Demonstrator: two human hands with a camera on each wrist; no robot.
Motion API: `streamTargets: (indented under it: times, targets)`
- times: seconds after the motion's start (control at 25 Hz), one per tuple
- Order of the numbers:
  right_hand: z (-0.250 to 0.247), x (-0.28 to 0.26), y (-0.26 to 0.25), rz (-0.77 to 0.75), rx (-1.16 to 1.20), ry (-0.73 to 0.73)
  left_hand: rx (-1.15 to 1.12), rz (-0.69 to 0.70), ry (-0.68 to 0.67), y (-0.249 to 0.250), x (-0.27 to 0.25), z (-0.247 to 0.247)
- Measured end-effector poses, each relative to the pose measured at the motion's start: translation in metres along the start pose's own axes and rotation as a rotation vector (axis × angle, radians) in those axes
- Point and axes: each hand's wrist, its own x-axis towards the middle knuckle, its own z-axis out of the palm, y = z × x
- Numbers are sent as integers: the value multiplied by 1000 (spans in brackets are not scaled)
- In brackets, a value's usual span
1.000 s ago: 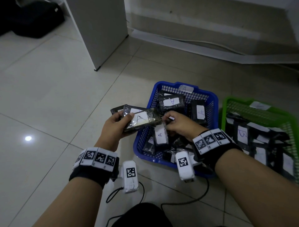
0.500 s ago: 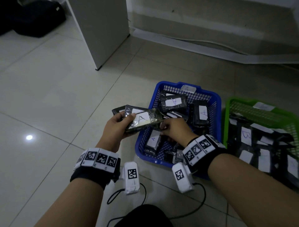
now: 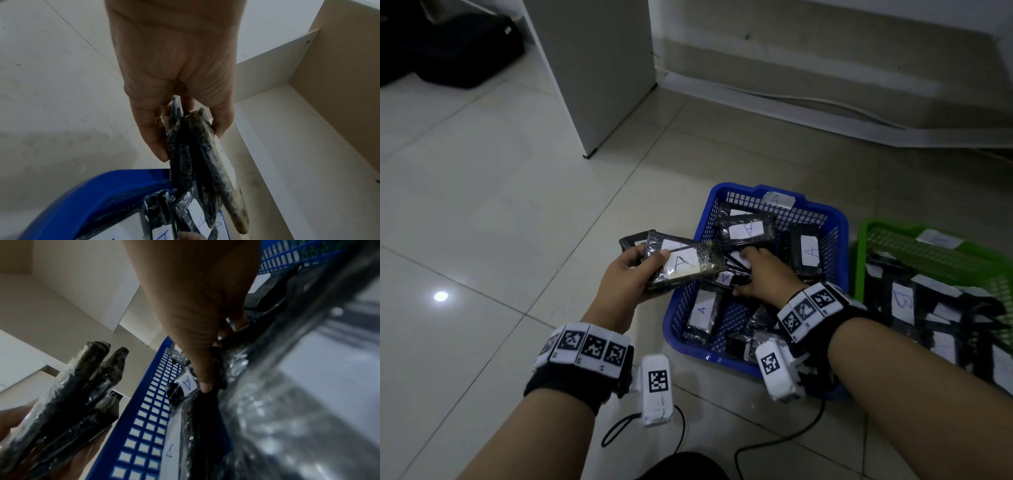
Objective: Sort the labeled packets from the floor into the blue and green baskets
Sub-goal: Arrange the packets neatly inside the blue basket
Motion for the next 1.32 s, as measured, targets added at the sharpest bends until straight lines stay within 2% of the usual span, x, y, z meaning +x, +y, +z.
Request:
streamTargets:
  times: [0.16, 0.28, 0.52, 0.72, 0.84, 0.92, 0.96, 1.04, 1.08, 1.16, 1.24, 1.32]
  targets:
    - [-1, 4, 6, 42, -70, 77, 9, -3, -5, 1, 3, 0]
    - [-1, 7, 14, 72, 69, 24, 13, -4, -7, 1, 4, 0]
    - [-15, 15, 23, -61, 215, -100, 9, -2, -22, -1, 8, 2]
    - [-6, 25, 22, -11, 44, -241, 17, 1, -35, -3, 9, 6]
    - [-14, 17, 17, 17, 73, -251, 18, 0, -36, -2, 8, 5]
    - [-22, 8, 13, 21, 25, -199, 45, -4, -37, 0, 8, 6]
    - [-28, 1, 8, 32, 65, -109, 67, 5, -37, 2, 8, 8]
    - [-40, -17, -4, 39, 354, 50, 124, 54, -51, 8, 5, 15]
    - [-46, -27, -9, -6, 551, 43, 158, 75, -73, 9, 4, 20]
    - [-53, -48, -18, -124, 824, -109, 209, 97, -134, 11, 0, 32]
    - [-49, -62, -20, -194, 838, -169, 249, 112, -199, 10, -7, 43]
    - [-44, -70, -18, -167, 826, -101, 280, 127, -222, 8, -11, 52]
